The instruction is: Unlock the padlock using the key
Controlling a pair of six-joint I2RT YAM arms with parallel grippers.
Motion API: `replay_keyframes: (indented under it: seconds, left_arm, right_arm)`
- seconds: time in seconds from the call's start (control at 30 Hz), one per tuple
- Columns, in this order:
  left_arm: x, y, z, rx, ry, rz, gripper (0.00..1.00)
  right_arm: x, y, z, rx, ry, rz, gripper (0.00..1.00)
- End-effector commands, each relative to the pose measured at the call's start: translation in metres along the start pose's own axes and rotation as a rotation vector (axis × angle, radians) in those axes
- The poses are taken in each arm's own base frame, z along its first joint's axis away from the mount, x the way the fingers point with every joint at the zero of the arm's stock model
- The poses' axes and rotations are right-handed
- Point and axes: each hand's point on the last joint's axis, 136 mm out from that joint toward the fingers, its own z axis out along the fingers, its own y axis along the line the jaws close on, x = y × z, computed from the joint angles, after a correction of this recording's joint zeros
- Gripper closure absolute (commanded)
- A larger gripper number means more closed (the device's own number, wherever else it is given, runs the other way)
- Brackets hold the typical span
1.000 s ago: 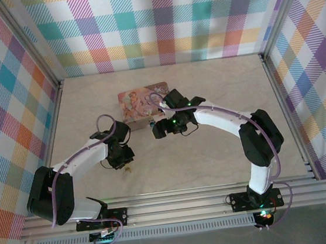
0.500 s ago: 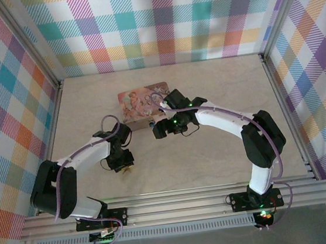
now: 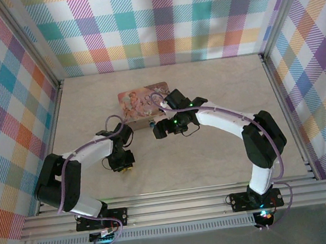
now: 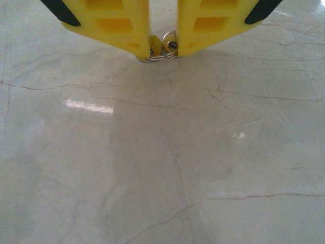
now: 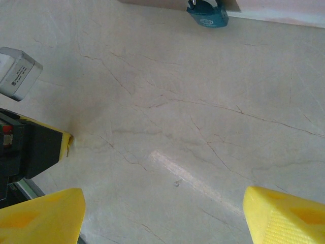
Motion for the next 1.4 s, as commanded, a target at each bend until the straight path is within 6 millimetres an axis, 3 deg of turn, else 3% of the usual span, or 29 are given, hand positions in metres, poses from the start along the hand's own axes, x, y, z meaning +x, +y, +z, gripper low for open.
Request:
replay_keyframes:
  seconds: [0.0, 0.33, 0.53, 0.77, 1.0, 1.37]
  left_arm:
    - [-0.002, -0.004, 0.003, 0.018, 0.009, 0.009, 0.84]
    - [-0.018, -0.022, 0.002, 0.048, 0.002, 0.014, 0.94]
    - [-0.027, -0.031, -0.012, 0.074, -0.025, 0.033, 0.95]
    - [-0.034, -0.037, -0.028, 0.115, -0.069, 0.072, 0.79]
    - [-0.035, -0.038, -0.019, 0.141, -0.036, 0.104, 0.67]
    - [-0.047, -0.047, -0.008, 0.15, -0.016, 0.081, 0.65]
  right_arm:
    - [0.0, 0.007, -0.006, -0.015, -0.016, -0.04, 0.19]
    - [0.002, 0.005, -0.004, -0.011, -0.015, -0.032, 0.19]
    - [0.004, 0.002, -0.005, -0.003, -0.019, -0.024, 0.19]
    - [0.003, 0.003, -0.004, -0.006, -0.02, -0.018, 0.19]
    - [0.005, 0.002, -0.004, -0.006, -0.018, -0.014, 0.19]
    - [0.007, 0.001, -0.003, -0.002, -0.014, -0.011, 0.19]
